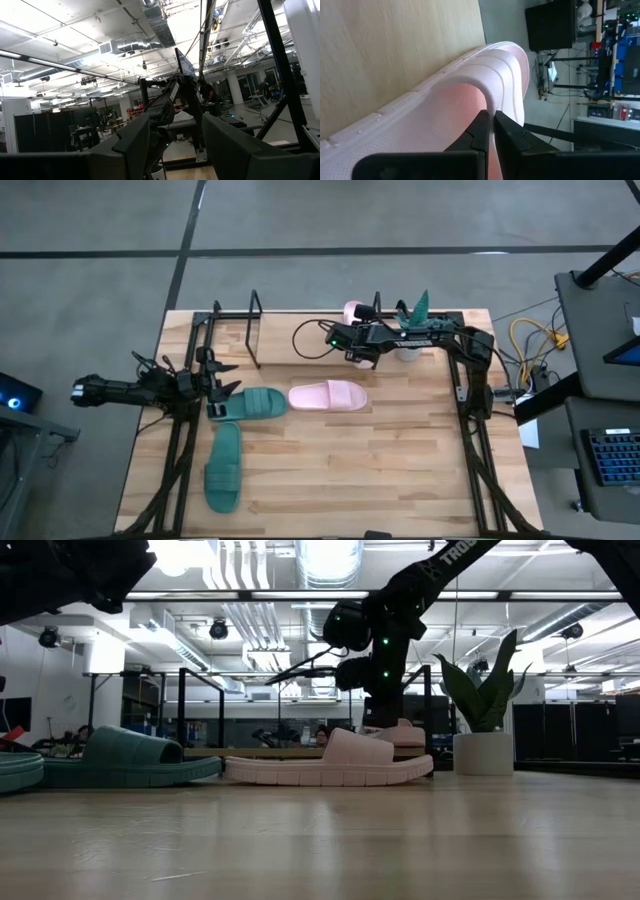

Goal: Pick and place slides into the shelf
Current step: Put the right pink slipper on the shelf, then put the pink slipper on the shelf

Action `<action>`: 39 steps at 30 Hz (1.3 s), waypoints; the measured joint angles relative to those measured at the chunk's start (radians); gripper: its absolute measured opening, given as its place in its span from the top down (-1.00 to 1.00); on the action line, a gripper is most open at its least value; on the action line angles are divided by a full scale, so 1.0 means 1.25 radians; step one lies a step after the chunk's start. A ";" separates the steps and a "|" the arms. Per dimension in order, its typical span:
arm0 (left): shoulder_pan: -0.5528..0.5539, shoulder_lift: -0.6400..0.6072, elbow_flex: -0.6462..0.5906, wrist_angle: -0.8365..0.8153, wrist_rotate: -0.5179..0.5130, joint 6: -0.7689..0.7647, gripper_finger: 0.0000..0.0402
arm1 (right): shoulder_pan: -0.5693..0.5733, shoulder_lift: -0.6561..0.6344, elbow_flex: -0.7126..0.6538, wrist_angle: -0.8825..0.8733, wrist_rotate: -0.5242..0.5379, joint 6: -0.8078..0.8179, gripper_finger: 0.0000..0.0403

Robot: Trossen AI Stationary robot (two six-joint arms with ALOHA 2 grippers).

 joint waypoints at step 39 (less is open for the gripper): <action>0.000 -0.001 0.000 -0.001 0.000 0.000 0.16 | 0.022 0.002 0.071 -0.127 -0.004 0.037 0.23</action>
